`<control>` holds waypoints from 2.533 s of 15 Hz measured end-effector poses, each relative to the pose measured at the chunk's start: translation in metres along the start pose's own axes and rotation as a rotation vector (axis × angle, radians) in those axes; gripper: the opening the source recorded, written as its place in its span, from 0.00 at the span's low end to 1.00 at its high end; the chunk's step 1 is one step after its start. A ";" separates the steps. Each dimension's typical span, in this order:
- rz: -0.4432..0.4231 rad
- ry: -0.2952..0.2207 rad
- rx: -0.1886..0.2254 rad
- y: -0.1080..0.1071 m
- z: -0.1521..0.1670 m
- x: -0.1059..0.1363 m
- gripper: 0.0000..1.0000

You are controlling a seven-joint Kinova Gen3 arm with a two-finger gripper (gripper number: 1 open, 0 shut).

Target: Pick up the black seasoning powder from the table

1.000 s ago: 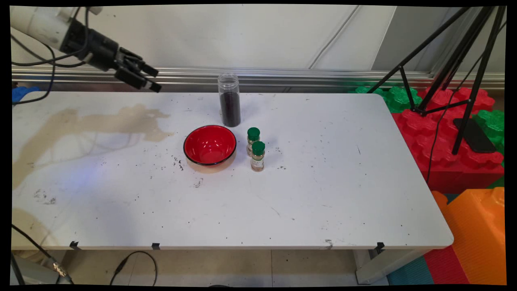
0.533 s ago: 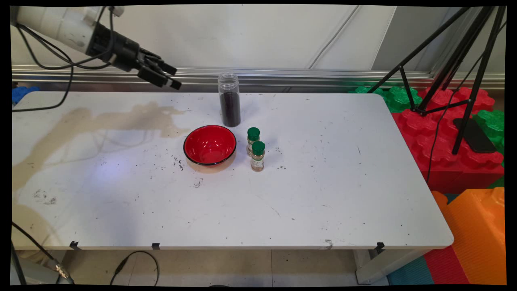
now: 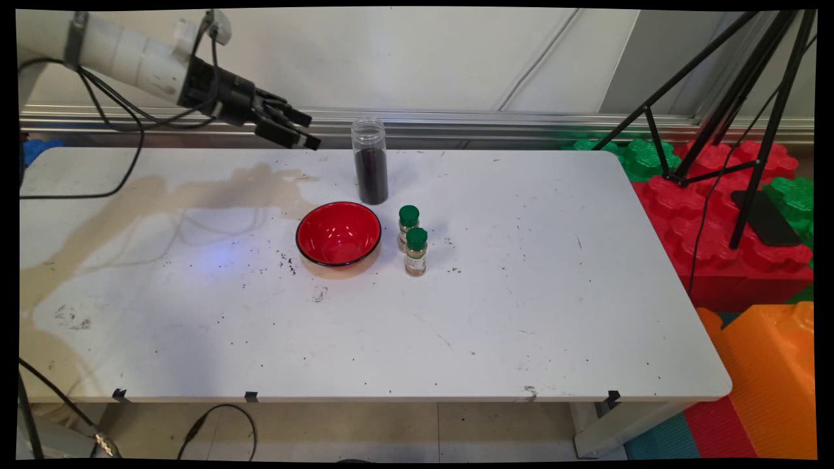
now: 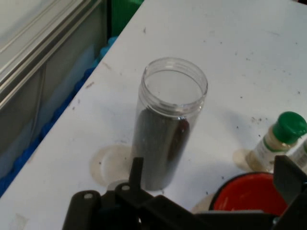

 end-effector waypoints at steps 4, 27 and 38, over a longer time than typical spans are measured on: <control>0.014 0.039 -0.001 -0.004 0.023 -0.010 1.00; 0.090 0.172 0.002 -0.030 0.128 -0.067 1.00; 0.109 0.211 -0.001 -0.037 0.154 -0.074 1.00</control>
